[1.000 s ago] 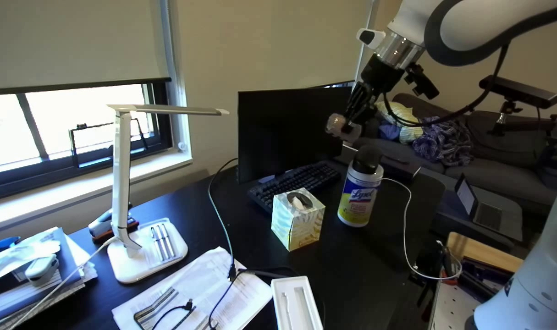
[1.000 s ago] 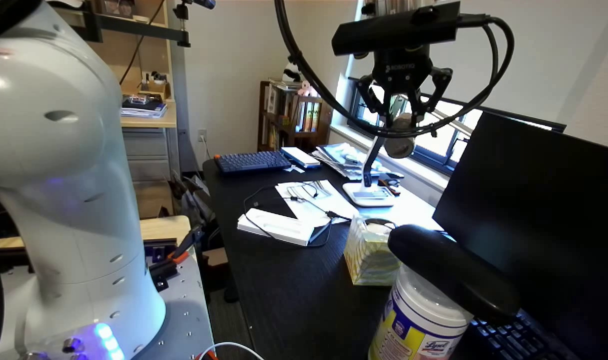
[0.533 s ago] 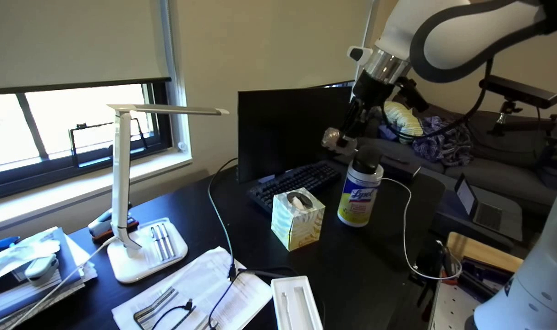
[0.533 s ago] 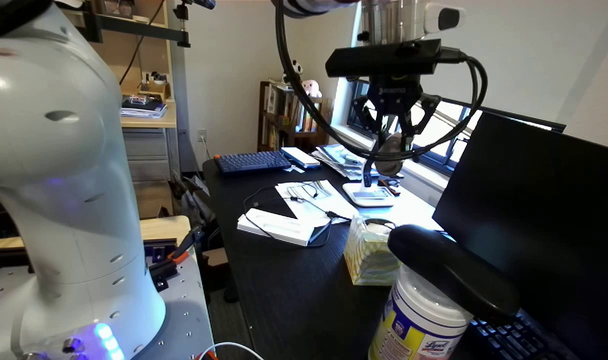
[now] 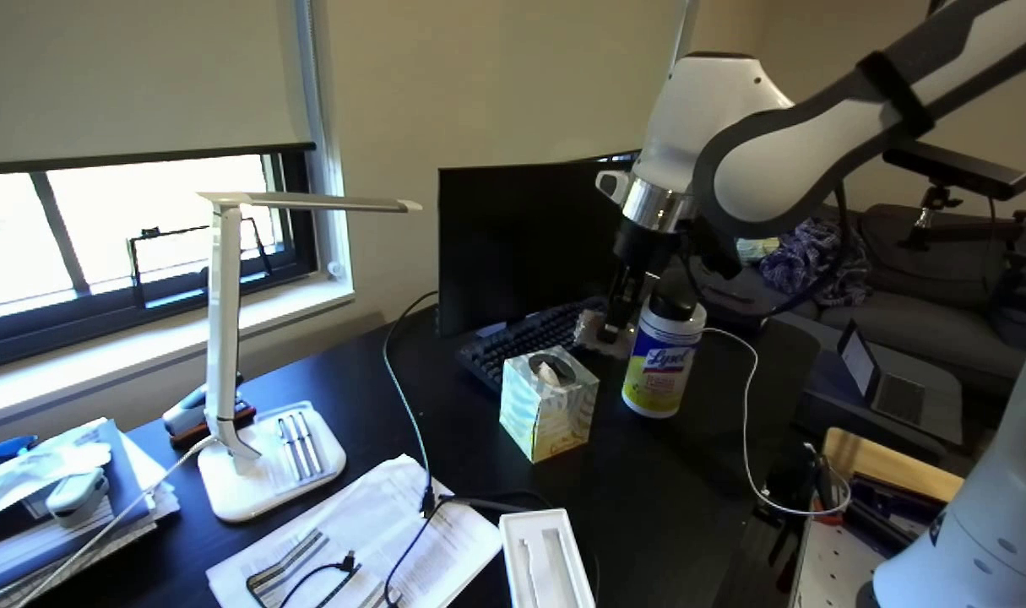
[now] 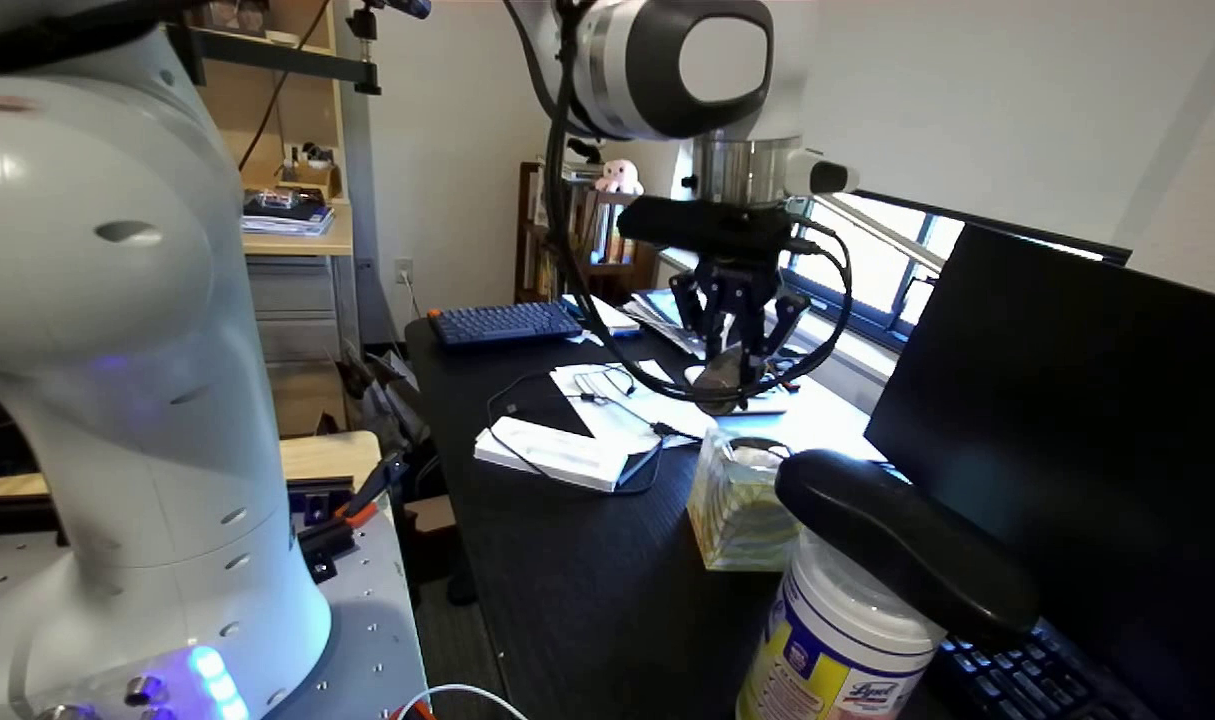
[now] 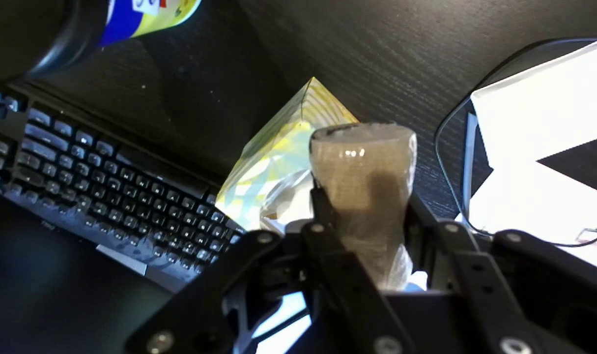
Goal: Pick the object next to the bottle and place it on top of the tissue box
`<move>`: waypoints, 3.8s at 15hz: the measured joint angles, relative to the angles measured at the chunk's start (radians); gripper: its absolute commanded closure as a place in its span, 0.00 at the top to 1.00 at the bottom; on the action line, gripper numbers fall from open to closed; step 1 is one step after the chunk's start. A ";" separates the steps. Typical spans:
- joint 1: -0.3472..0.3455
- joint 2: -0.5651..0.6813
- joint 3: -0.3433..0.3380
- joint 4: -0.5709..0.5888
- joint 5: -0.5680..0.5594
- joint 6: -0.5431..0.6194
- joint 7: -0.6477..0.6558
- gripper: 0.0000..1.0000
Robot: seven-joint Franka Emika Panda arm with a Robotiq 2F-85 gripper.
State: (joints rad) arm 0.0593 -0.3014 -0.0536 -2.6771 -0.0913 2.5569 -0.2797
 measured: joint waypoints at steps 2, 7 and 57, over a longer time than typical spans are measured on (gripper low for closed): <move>-0.001 0.036 -0.002 0.001 0.012 0.014 0.000 0.37; -0.005 0.035 0.002 0.001 0.005 0.014 0.017 0.12; -0.040 0.185 0.060 0.239 -0.162 -0.029 0.174 1.00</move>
State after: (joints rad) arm 0.0191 -0.1166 0.0067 -2.4384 -0.2533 2.5278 -0.1062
